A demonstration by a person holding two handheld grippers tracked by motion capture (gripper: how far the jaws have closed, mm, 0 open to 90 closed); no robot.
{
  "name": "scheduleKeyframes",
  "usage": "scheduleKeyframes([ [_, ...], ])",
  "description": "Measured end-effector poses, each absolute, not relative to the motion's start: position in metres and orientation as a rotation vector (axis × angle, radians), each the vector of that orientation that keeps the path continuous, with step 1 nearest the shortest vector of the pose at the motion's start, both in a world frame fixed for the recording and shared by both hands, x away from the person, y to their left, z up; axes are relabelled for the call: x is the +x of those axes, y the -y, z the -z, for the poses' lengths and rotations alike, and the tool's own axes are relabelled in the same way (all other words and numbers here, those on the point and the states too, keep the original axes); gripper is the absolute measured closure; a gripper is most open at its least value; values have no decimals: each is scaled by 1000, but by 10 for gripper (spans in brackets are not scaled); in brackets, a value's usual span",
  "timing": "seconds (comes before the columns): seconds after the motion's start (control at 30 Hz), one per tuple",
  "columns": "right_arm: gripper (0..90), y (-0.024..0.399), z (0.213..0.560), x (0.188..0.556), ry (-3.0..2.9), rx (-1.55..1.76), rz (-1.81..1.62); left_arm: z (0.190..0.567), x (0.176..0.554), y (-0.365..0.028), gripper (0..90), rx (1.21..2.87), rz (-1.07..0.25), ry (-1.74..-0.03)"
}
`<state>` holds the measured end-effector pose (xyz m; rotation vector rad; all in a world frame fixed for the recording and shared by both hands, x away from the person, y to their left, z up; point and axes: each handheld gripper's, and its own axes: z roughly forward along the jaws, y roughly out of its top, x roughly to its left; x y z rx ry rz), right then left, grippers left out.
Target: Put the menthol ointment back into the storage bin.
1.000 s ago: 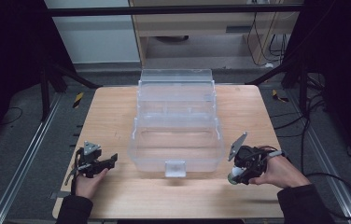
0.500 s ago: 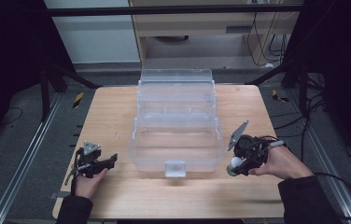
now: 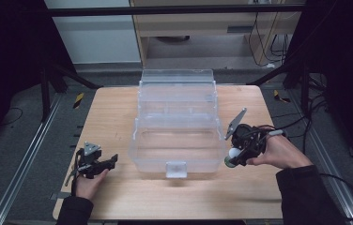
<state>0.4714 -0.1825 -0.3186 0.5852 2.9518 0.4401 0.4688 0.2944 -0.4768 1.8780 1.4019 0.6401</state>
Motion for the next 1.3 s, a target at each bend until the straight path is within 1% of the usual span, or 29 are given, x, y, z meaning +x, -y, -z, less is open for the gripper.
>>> scheduleKeyframes([
  [0.47, 501, 177, 308, 491, -2950, 616, -438, 477, 469, -295, 284, 1876, -639, -1404],
  [0.73, 501, 165, 305, 503, -2948, 594, -438, 477, 469, -295, 285, 1874, -646, -1410],
  [1.07, 502, 153, 309, 515, -2955, 576, -451, 477, 469, -296, 289, 1867, -650, -1418],
  [1.3, 502, 144, 319, 522, -2956, 551, -452, 476, 470, -296, 289, 1867, -651, -1418],
])
